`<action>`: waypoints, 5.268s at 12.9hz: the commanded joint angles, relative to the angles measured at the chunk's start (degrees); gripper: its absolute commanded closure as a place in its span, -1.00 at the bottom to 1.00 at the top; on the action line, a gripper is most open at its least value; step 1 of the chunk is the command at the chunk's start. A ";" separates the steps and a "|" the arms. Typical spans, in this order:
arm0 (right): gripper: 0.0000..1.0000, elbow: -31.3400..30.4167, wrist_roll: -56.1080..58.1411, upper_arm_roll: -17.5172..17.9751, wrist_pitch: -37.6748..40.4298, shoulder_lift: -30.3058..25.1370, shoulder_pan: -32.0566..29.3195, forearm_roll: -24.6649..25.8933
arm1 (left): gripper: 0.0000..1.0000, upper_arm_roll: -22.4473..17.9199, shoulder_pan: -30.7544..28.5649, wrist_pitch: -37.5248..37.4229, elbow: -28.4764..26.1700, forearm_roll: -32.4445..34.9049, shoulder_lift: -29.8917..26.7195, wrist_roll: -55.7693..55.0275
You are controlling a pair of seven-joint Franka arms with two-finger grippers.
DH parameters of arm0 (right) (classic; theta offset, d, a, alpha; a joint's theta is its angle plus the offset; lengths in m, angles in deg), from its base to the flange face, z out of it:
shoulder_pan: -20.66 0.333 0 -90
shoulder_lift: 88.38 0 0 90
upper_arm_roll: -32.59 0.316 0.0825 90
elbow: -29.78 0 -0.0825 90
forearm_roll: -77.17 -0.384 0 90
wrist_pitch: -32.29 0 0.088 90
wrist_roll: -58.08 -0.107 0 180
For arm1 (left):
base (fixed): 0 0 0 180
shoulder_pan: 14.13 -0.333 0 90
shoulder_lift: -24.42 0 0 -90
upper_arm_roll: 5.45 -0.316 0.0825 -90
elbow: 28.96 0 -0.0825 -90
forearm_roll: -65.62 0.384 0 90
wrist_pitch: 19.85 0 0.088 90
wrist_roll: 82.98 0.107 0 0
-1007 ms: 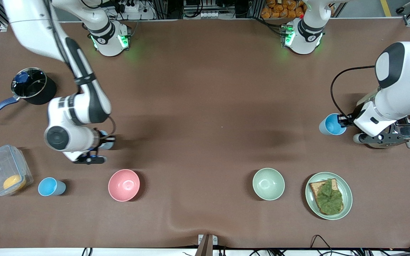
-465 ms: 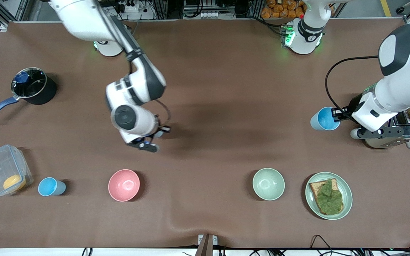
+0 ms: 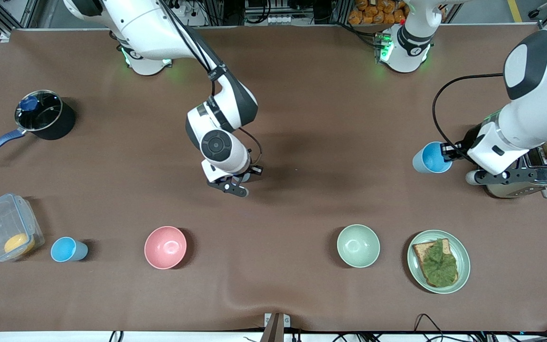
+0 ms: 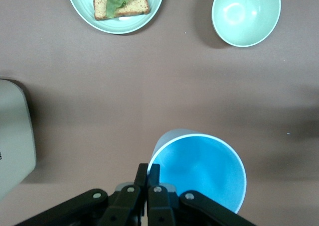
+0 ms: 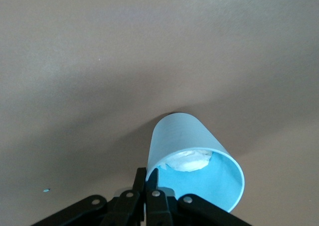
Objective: Stack blue cups with both arms
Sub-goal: 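Carry the blue cup with the right gripper to the table center and set it down, then withdraw the right gripper while the left gripper carries its cup toward center, then lower the held blue cup with the left gripper onto the center cup, then open the left gripper and draw it back from the stacked cups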
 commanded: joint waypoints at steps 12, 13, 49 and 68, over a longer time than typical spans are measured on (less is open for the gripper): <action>-1.00 8.75 24.25 -1.35 28.27 -9.27 -20.66 1.49 | 1.00 2.14 0.09 -8.55 5.54 -2.16 -0.34 -7.01; -1.00 8.75 28.56 -1.44 30.74 -9.54 -22.42 4.20 | 1.00 2.23 0.26 -8.55 5.54 -3.56 -0.16 -9.02; -1.00 1.72 47.50 -0.82 31.03 -33.62 -38.09 13.54 | -1.00 -8.32 49.31 31.00 17.14 -0.94 32.01 -63.36; -1.00 1.98 47.41 -0.82 31.47 -33.27 -38.61 13.46 | -1.00 -11.04 11.18 -5.47 15.12 2.84 0.46 -0.96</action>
